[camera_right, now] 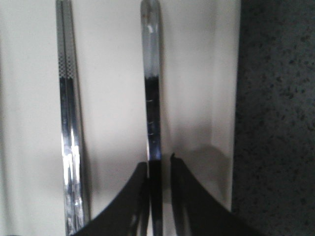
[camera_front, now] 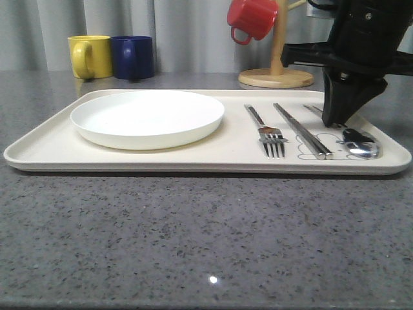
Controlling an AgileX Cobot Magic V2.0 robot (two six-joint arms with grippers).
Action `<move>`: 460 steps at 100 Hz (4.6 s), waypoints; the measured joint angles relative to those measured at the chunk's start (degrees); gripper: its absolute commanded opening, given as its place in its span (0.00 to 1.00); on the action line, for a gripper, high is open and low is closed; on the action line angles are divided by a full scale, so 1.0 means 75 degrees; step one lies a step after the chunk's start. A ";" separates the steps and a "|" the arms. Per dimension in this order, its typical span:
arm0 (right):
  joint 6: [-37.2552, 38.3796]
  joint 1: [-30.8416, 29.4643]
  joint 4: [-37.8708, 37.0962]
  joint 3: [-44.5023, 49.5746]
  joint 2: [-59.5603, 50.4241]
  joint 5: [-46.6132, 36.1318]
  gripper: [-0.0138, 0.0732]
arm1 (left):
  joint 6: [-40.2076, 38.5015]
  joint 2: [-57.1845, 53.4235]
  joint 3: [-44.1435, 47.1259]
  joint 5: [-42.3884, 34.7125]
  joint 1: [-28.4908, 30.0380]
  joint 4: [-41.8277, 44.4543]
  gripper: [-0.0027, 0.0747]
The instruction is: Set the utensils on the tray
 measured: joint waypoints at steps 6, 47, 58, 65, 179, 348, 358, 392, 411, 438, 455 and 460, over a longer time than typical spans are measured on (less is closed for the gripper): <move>0.0000 0.0000 0.0000 0.0000 0.0000 -0.0002 0.48 | 0.0000 0.0000 0.0000 0.0000 0.0000 0.0000 0.01; 0.0000 0.0000 0.0003 -0.0017 -0.0420 0.0011 0.52 | 0.0000 0.0000 0.0000 0.0000 0.0000 0.0000 0.01; -0.0052 0.0000 -0.0118 -0.0017 -0.0918 -0.0065 0.52 | 0.0000 0.0000 0.0000 0.0000 0.0000 0.0000 0.01; -0.0062 0.0000 -0.0311 -0.0017 -0.1232 -0.0090 0.52 | 0.0000 0.0000 0.0000 0.0000 0.0000 0.0000 0.01; -0.0144 -0.1642 -0.0804 0.5912 -0.8347 -0.3479 0.51 | 0.0000 0.0000 0.0000 0.0000 0.0000 0.0000 0.01; -0.0519 -0.1642 -0.0697 0.7060 -0.9793 -0.4593 0.08 | 0.0000 0.0000 0.0000 0.0000 0.0000 0.0000 0.01; -0.1040 -0.1642 -0.0339 0.7397 -1.0253 -0.4733 0.08 | 0.0000 0.0000 0.0000 0.0000 0.0000 0.0000 0.01; -0.1840 -0.1834 -0.0061 0.8576 -1.2195 -0.4860 0.08 | 0.0000 0.0000 0.0000 0.0000 0.0000 0.0000 0.01; -0.1874 -0.2272 -0.0061 0.9208 -1.3132 -0.5020 0.08 | 0.0000 0.0000 0.0000 0.0000 0.0000 0.0000 0.01; -0.1874 -0.2564 -0.0056 0.9803 -1.3288 -0.5459 0.08 | 0.0000 0.0000 0.0000 0.0000 0.0000 0.0000 0.01; -0.1874 -0.2564 -0.0020 1.0201 -1.3288 -0.6079 0.08 | 0.0000 0.0000 0.0000 0.0000 0.0000 0.0000 0.01; -0.1874 -0.2564 0.0035 1.0286 -1.3288 -0.6168 0.08 | 0.0000 0.0000 0.0000 0.0000 0.0000 0.0000 0.01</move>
